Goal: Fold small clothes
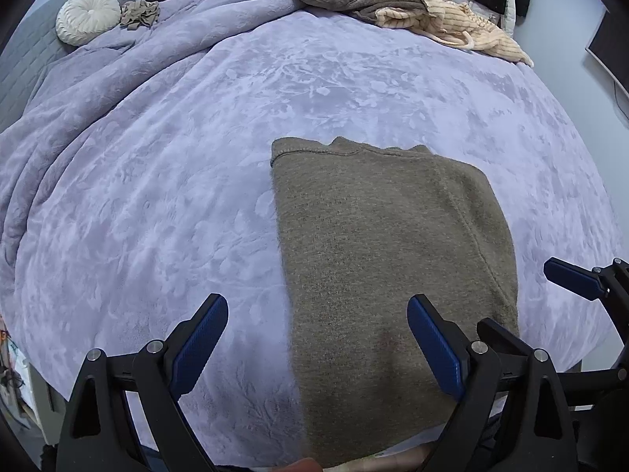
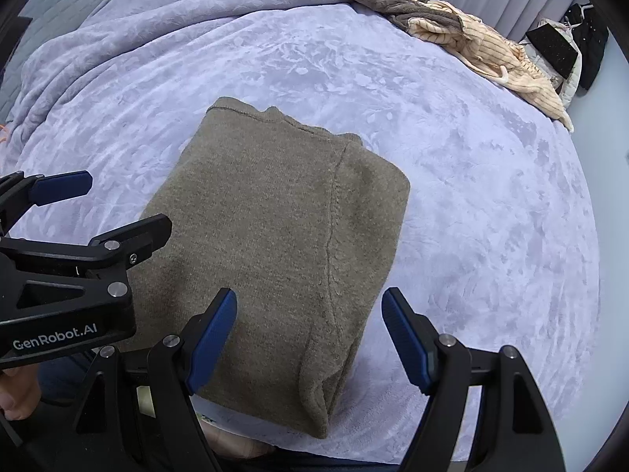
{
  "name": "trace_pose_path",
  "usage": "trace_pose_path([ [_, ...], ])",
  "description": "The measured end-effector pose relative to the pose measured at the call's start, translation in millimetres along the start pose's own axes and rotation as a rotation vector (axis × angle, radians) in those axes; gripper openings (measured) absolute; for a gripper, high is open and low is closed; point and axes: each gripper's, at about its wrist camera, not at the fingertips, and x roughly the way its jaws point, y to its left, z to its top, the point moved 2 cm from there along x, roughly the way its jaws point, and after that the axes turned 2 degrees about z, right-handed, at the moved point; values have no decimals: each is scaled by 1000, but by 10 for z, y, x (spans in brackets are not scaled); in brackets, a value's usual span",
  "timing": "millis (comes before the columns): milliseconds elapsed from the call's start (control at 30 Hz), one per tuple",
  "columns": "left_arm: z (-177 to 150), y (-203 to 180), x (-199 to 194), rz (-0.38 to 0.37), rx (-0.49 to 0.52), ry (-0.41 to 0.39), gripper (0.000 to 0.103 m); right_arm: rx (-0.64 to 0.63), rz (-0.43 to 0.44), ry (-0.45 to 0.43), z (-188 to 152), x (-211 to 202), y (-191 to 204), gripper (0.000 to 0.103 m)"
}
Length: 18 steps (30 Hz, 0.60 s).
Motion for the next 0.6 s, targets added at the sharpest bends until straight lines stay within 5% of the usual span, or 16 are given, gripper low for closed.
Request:
trace_pose_path([
  [600, -58, 232, -41, -59, -39, -24, 93, -28, -43, 10, 43, -63, 169, 79],
])
